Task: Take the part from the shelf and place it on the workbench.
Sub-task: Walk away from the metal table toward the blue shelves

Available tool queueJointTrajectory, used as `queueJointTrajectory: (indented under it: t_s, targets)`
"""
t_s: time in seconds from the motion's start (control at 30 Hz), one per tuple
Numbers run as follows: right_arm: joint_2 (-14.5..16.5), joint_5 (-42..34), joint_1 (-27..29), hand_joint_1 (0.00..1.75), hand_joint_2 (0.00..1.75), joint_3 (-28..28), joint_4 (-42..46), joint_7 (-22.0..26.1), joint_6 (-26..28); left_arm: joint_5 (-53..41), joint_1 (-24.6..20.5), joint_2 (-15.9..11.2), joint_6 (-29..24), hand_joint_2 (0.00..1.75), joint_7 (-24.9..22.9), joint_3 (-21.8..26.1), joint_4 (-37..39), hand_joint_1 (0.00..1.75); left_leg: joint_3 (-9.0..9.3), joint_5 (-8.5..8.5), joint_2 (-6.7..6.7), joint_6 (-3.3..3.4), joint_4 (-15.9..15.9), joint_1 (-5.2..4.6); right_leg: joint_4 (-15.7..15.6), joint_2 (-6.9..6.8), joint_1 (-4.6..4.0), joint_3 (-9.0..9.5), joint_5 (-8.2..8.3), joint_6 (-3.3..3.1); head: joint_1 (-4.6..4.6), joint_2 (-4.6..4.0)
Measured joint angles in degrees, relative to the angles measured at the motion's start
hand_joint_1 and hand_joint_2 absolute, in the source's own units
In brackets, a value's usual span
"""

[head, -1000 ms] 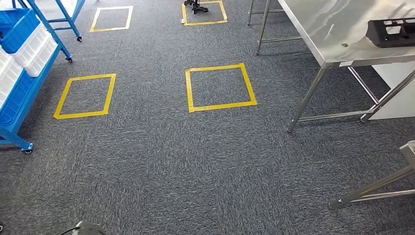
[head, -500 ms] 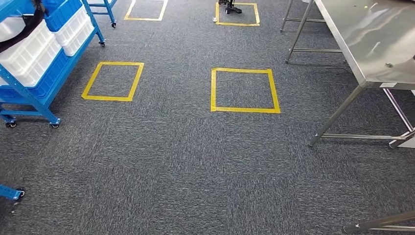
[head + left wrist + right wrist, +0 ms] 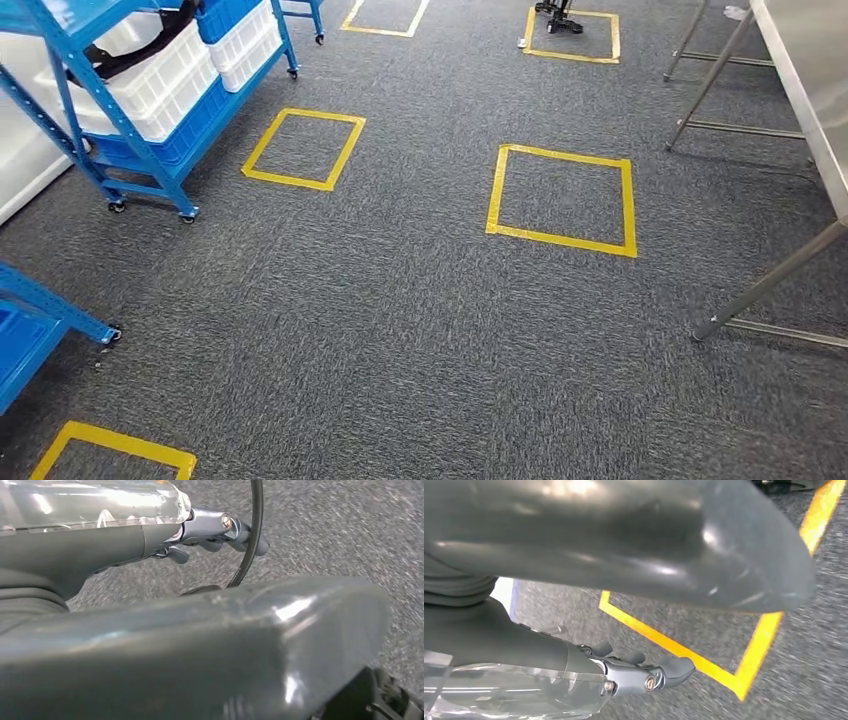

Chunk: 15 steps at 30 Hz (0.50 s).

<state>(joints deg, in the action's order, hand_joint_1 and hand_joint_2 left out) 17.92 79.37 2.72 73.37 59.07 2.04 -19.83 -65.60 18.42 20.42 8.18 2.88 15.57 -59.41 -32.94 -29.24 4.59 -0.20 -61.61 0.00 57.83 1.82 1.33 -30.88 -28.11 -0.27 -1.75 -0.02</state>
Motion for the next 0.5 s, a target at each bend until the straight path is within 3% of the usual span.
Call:
queueJointTrajectory:
  t_s: [0.07,0.1,0.13,0.17,0.2,0.27,0.33,0.5]
  targets:
    - [0.11,0.93,0.14,0.00,0.00,0.16,0.28,0.32,-0.33,0.27,-0.12,-0.05,-0.32,0.00,-1.50,0.09,0.01,0.00,-3.54,-3.92,-3.26,-0.37,-7.34,0.09,-0.08,-1.77,-0.35,0.09,-0.12,-0.52,-0.35,-0.01]
    - [0.06,2.37,0.18,0.00,0.00,0.02,0.31,0.84,-0.49,1.66,0.03,-0.07,-1.11,0.00,-2.89,0.11,-0.02,0.00,-5.36,-5.44,-3.86,-0.49,-11.01,0.19,-0.06,-2.56,-0.52,0.10,-0.21,-0.61,-0.35,-0.01]
    - [-0.06,4.14,0.07,0.00,0.00,-0.31,0.18,1.31,-0.52,3.50,0.41,-0.09,-1.89,0.00,-4.41,0.12,-0.15,0.00,-6.46,-5.95,-4.09,-0.56,-13.22,0.25,-0.04,-3.17,-0.64,0.11,-0.30,-0.66,-0.34,-0.01]
    - [-0.21,5.45,-0.20,0.00,0.00,-0.57,-0.06,1.43,-0.49,4.76,0.87,-0.10,-2.26,0.00,-5.55,0.09,-0.40,0.00,-6.49,-5.31,-4.18,-0.55,-13.27,0.28,-0.02,-3.56,-0.71,0.16,-0.38,-0.64,-0.35,0.00]
    - [-0.33,6.00,-0.58,0.00,0.00,-0.58,-0.31,1.04,-0.63,4.55,1.19,-0.14,-1.86,0.00,-5.95,0.11,-0.64,0.00,-5.29,-3.66,-4.23,-0.46,-10.98,0.27,0.00,-3.83,-0.74,0.28,-0.45,-0.59,-0.37,0.00]
    - [-0.19,5.11,-1.24,0.00,0.00,0.26,-0.39,-0.35,-1.67,-0.05,0.88,-0.22,0.46,0.00,-4.27,0.43,-0.57,0.00,-0.89,0.22,-4.61,0.04,-2.60,0.13,0.03,-4.29,-0.83,0.63,-0.66,-0.36,-0.37,0.00]
    - [0.11,4.52,-1.36,0.00,0.00,1.01,0.02,-0.81,-3.08,-4.07,-0.22,-0.23,1.69,0.00,-2.37,1.20,0.33,0.00,1.84,1.87,-5.03,0.52,2.85,-0.08,0.17,-4.66,-1.05,0.78,-0.93,-0.04,-0.29,0.00]
    - [0.20,4.36,-1.07,0.00,0.00,1.48,0.42,-0.13,-4.69,-5.73,-2.14,-0.16,1.10,0.00,0.07,2.86,2.67,0.00,2.20,1.93,-5.07,0.39,3.57,-0.37,0.25,-4.54,-1.04,0.74,-0.91,-0.14,-0.08,0.00]
